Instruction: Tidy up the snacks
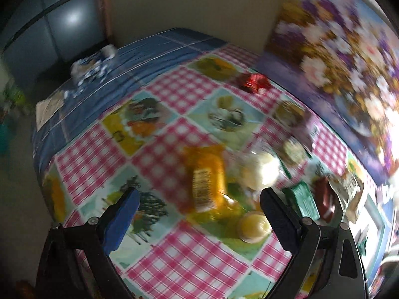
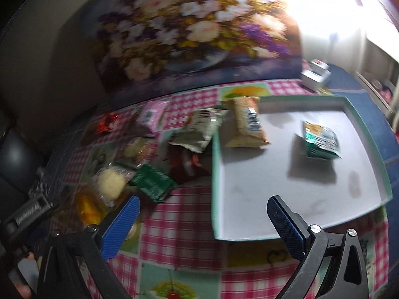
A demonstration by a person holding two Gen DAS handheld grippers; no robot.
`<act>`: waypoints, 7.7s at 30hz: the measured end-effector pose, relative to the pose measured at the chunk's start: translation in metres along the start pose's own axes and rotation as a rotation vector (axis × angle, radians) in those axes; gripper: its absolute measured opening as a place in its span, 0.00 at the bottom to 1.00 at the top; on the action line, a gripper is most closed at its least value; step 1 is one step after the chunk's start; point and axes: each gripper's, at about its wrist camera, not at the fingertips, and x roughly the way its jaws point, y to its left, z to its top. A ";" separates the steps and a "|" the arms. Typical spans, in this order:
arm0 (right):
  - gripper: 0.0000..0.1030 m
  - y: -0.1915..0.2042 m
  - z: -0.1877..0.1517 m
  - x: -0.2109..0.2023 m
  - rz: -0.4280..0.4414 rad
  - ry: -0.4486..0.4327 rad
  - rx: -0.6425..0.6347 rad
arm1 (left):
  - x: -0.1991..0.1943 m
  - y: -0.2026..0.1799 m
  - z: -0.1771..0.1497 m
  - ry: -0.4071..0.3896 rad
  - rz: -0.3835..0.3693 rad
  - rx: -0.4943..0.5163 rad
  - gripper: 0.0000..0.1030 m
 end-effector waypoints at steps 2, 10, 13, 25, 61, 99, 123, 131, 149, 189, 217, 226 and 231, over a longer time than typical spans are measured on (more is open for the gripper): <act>1.00 0.013 -0.001 0.003 0.017 0.006 -0.037 | 0.002 0.007 0.002 0.003 0.006 -0.027 0.94; 1.00 0.055 -0.013 0.028 0.068 0.080 -0.150 | 0.018 0.034 0.010 0.047 0.020 -0.106 0.94; 1.00 0.063 -0.019 0.043 0.093 0.125 -0.157 | 0.030 0.039 0.008 0.083 0.042 -0.124 0.94; 1.00 0.092 -0.033 0.071 0.128 0.192 -0.216 | 0.056 0.023 0.012 0.157 0.008 -0.087 0.94; 0.55 0.112 -0.040 0.096 0.178 0.257 -0.231 | 0.078 -0.010 0.009 0.229 -0.039 0.055 0.40; 0.35 0.083 -0.022 0.061 0.180 0.188 -0.160 | 0.027 -0.010 0.021 0.126 -0.106 0.053 0.36; 0.35 0.056 -0.003 0.038 0.159 0.109 -0.093 | -0.021 -0.047 0.017 0.000 -0.168 0.157 0.36; 0.35 0.025 0.008 0.027 0.128 0.079 -0.019 | -0.035 -0.073 0.005 -0.018 -0.198 0.226 0.36; 0.35 -0.091 0.030 0.005 -0.083 -0.003 0.251 | -0.048 -0.158 -0.048 0.023 -0.317 0.443 0.36; 0.36 -0.187 0.005 0.024 -0.310 0.101 0.506 | -0.016 -0.254 -0.130 0.074 -0.383 0.753 0.63; 0.36 -0.182 0.010 0.030 -0.325 0.119 0.482 | -0.017 -0.225 -0.091 0.069 -0.290 0.588 0.90; 0.51 -0.180 0.010 0.033 -0.354 0.138 0.465 | -0.012 -0.209 -0.076 0.086 -0.240 0.526 0.90; 0.66 -0.173 0.014 0.033 -0.368 0.131 0.425 | -0.003 -0.200 -0.070 0.113 -0.218 0.489 0.90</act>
